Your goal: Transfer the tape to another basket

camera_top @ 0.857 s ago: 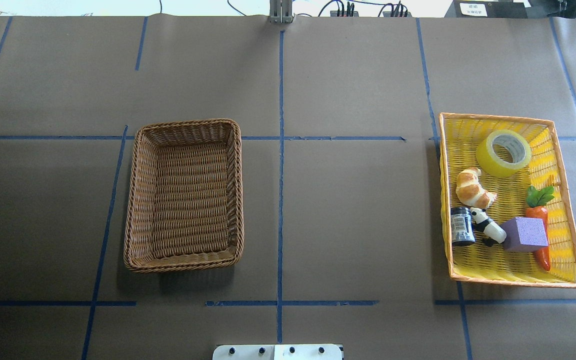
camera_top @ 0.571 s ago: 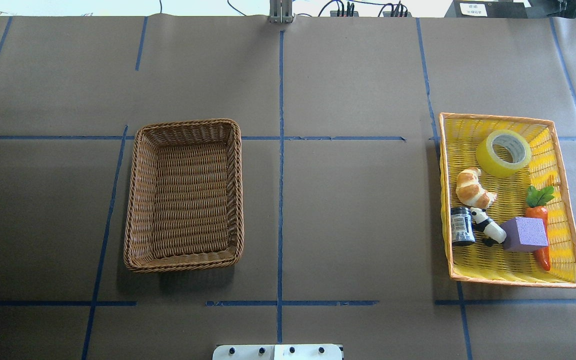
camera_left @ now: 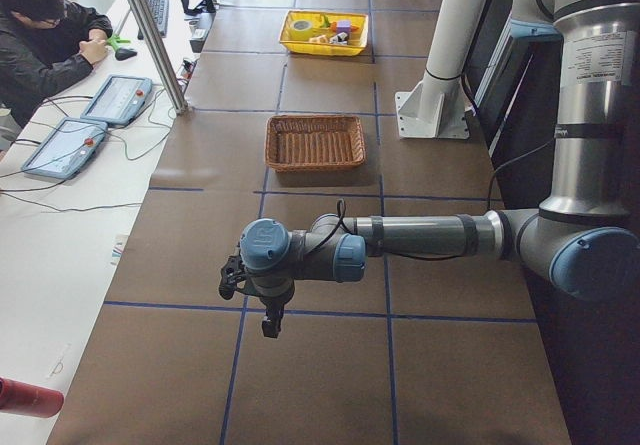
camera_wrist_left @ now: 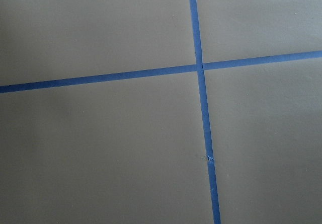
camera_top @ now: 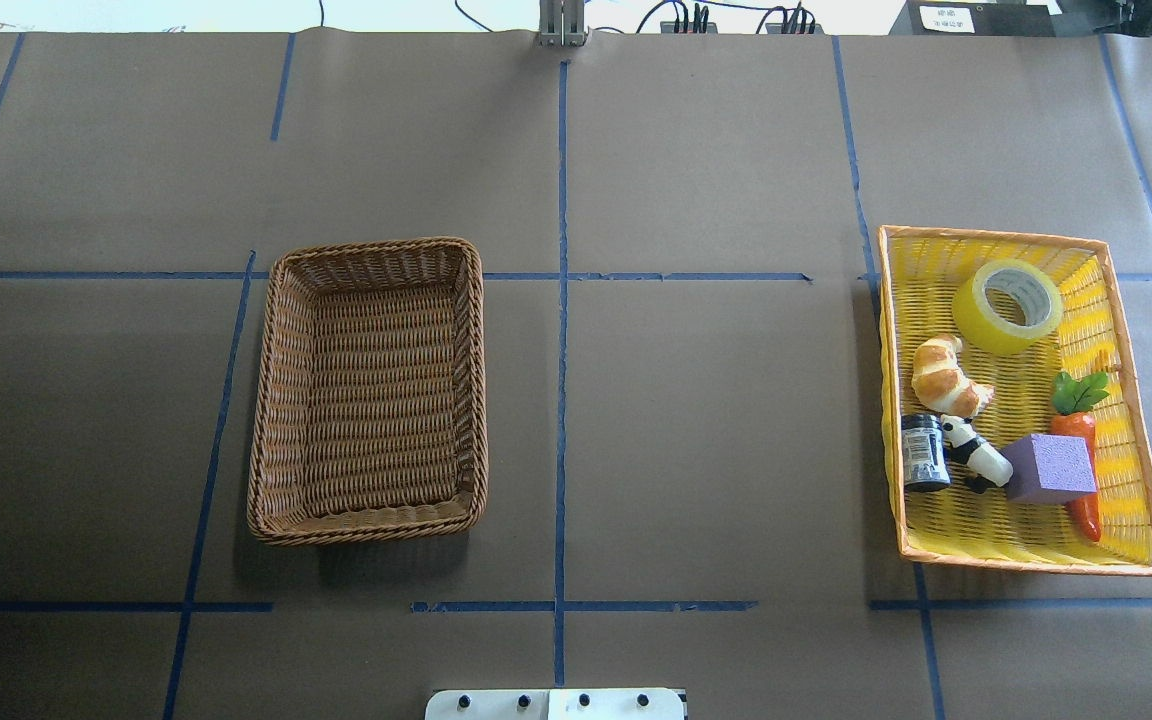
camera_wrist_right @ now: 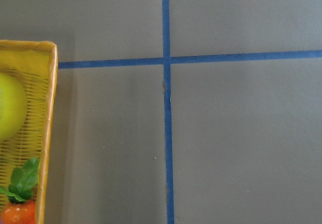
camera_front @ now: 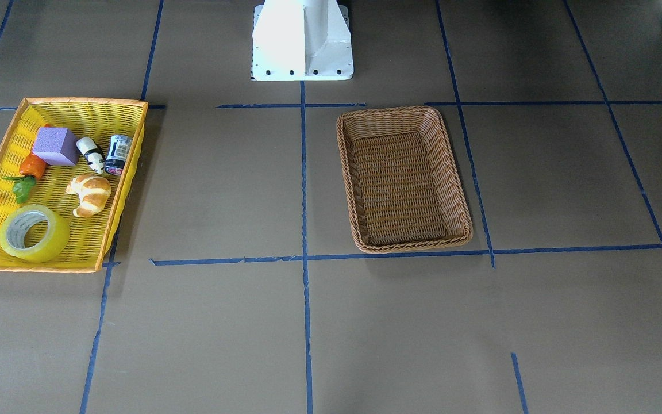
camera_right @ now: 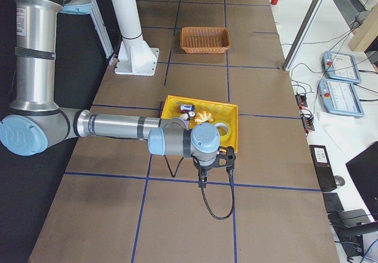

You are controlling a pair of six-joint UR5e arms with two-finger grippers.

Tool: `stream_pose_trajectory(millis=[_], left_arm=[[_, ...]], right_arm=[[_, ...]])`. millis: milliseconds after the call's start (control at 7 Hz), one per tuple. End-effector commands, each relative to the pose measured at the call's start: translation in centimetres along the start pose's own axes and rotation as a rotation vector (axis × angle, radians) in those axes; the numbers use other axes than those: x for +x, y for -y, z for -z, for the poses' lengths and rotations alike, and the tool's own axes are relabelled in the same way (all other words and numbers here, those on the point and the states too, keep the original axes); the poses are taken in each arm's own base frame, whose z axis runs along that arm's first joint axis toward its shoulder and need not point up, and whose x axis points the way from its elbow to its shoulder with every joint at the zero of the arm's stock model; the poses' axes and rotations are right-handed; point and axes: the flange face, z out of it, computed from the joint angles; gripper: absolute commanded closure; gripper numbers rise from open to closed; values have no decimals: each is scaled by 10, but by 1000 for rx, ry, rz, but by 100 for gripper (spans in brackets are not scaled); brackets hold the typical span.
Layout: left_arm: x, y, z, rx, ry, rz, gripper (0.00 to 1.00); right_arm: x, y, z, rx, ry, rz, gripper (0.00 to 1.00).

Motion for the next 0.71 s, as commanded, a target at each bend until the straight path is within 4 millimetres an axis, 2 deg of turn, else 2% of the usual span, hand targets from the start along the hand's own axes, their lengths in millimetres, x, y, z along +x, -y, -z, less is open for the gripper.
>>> stream_pose_trajectory(millis=[0,571], left_arm=[[1,1,1,1,0,-2,0],[1,0,1,4,-1,-4,0]], right_arm=[[0,0,0,1,0,1,0],[-16,13,13,31,4,31,0]])
